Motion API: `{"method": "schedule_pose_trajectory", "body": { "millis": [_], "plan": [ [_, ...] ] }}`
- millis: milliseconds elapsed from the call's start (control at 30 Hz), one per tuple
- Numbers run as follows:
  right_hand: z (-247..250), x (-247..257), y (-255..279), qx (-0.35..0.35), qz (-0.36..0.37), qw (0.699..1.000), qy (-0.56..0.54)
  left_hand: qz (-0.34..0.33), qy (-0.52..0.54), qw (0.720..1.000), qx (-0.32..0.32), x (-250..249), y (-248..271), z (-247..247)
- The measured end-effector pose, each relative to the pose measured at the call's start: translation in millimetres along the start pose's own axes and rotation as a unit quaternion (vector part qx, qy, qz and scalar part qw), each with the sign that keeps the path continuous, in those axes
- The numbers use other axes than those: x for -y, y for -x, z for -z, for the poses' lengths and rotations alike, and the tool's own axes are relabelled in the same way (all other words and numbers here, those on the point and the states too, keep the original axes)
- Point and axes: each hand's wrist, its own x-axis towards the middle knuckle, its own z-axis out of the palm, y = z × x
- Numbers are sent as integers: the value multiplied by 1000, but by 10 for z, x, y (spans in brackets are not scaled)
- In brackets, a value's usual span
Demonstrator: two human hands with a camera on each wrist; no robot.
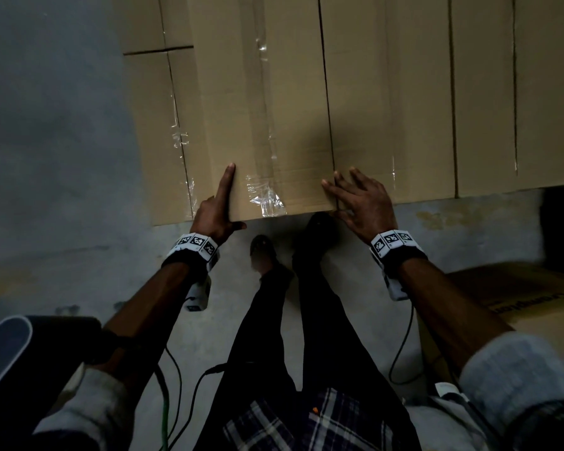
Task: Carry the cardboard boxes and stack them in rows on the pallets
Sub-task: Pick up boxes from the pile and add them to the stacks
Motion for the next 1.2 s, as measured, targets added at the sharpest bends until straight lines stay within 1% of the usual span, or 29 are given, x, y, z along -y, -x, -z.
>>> {"method": "schedule_pose_trajectory", "body": {
  "millis": [167,400,533,667,700,733,800,833,900,967,1033,1133,1200],
  "plan": [
    [15,13,10,8,-6,1000,-10,1,-19,1000,4,-18,15,-4],
    [31,9,9,-5,22,1000,-14,-4,-26,1000,7,-4,14,-7],
    [47,33,6,4,12,1000,-23,5,-37,999,21,17,-10,18],
    [148,24,-41,54,-1,998,-38,16,-60,994,95,-24,-28,191],
    [209,17,-61,74,-1,996,-45,22,-77,991,105,-83,-12,280],
    [279,19,-75,97,-5,994,-54,28,-110,988,104,-146,19,361],
    [462,28,-128,146,-9,987,-62,23,-193,978,77,-314,124,518],
    [571,35,-148,171,-12,983,-62,12,-212,975,63,-418,198,584],
    [805,65,-181,202,-15,977,-62,-10,-202,979,40,-630,362,692],
    [1050,111,-239,195,-10,978,-72,-22,-166,986,15,-800,483,762],
    [1310,210,-299,164,2,983,-86,-30,-114,993,-13,-937,589,811],
    [1648,488,-404,110,22,986,-120,-50,-42,997,-31,-1060,722,881],
    [1848,773,-488,82,41,986,-141,-59,-15,997,-40,-1089,791,1002]
  ]
}}
